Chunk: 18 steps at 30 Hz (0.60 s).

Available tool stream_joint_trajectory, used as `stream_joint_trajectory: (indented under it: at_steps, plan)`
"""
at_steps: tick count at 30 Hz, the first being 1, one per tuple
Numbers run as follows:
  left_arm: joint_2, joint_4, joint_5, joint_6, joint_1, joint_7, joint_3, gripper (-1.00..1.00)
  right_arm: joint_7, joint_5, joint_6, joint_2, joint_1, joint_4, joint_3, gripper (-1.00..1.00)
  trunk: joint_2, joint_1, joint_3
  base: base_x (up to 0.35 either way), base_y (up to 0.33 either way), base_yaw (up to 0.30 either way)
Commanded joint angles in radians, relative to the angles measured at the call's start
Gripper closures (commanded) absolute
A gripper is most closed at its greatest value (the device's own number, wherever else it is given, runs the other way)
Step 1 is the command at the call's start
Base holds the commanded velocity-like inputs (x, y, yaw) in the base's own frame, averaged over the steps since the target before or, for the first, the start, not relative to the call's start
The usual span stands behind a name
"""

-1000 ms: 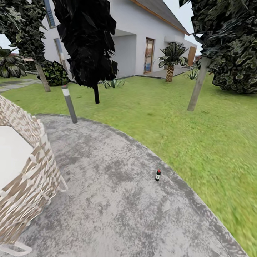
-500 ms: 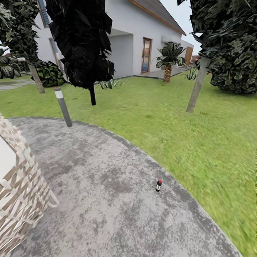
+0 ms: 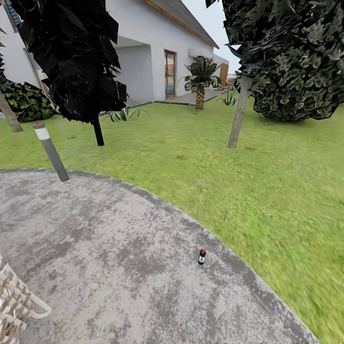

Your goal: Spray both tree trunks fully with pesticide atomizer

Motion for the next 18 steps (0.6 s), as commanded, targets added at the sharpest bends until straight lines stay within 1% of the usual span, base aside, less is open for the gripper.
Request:
stream_joint_trajectory:
  at_steps: [1, 18]
  plan:
    - [0.0, 0.0, 0.003, -0.003, 0.0, 0.0, 0.001, -1.0, 0.0, 0.0, -0.003, 0.0, -0.001, 0.001, -0.001, -1.0, 0.0, 0.0, -0.001, 0.011, 0.009, -0.299]
    - [0.0, 0.011, 0.003, -0.003, 0.0, 0.0, 0.002, -1.0, 0.0, 0.0, -0.003, 0.0, -0.001, 0.001, -0.001, -1.0, 0.0, 0.0, -0.001, 0.001, 0.001, -0.299]
